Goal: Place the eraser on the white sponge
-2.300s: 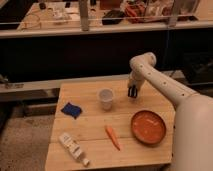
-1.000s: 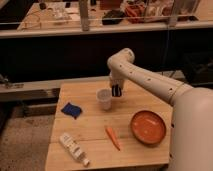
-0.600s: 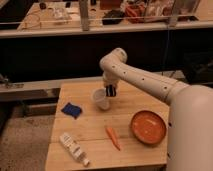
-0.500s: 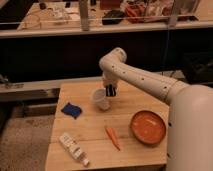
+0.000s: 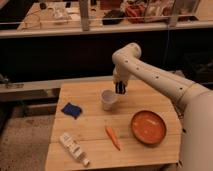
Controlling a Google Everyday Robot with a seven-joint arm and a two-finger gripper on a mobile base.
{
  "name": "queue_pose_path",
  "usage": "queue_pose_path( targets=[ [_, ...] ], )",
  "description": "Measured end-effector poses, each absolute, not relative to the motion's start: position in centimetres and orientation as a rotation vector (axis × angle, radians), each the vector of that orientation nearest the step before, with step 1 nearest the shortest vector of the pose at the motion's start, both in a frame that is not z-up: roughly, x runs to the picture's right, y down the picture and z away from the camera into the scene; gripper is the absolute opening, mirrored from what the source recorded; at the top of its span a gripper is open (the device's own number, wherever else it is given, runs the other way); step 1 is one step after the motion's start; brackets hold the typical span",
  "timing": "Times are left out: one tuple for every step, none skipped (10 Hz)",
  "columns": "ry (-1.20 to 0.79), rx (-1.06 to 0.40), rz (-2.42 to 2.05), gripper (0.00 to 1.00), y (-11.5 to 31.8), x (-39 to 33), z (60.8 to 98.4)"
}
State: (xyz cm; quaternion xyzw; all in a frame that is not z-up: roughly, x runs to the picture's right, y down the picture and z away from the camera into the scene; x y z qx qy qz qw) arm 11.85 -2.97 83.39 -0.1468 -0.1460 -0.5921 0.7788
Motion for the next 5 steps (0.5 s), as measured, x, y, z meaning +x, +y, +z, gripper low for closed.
queue_pose_path(
  targets=[
    [-0.327, -0.31, -1.277, 0.0, -3.1, 13.7, 82.9],
    [-0.344, -0.304, -1.277, 0.0, -3.0, 14.5, 82.6],
    [-0.362, -0.299, -1.284, 0.0, -3.0, 15.0, 82.3],
    [-0.383, -0.295, -1.297, 0.0, -3.0, 15.0, 81.9],
    [-0.414, -0.287, -1.317, 0.0, -2.8, 14.3, 81.5]
  ],
)
